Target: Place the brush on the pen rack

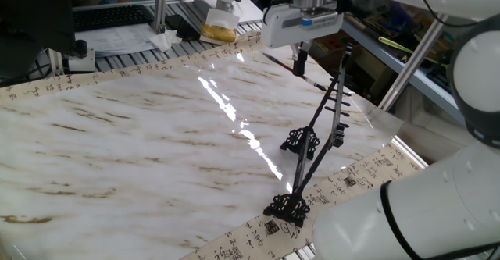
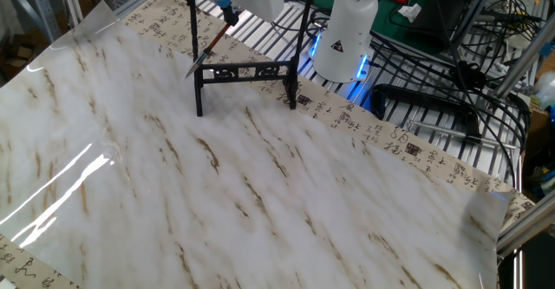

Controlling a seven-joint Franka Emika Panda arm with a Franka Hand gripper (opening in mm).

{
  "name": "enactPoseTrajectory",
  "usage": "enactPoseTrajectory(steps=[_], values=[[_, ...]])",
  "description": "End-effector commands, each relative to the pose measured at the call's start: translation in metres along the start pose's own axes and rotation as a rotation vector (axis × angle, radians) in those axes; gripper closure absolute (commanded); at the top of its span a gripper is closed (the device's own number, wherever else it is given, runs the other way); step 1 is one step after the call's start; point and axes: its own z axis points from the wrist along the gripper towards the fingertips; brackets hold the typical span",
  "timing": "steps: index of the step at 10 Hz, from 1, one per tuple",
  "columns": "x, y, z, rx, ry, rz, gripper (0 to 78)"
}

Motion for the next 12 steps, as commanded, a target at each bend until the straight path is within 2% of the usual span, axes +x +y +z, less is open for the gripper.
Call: enactPoseTrajectory(steps=[1,8,12], values=[[0.0000,-0.0002,-0.0011,0.008,-0.033,-0.008,76.4],[0.0063,0.0036,-0.0035,0.043,-0.043,0.077,76.4],[0.0079,0.0044,-0.0040,0.057,-0.073,0.055,76.4]])
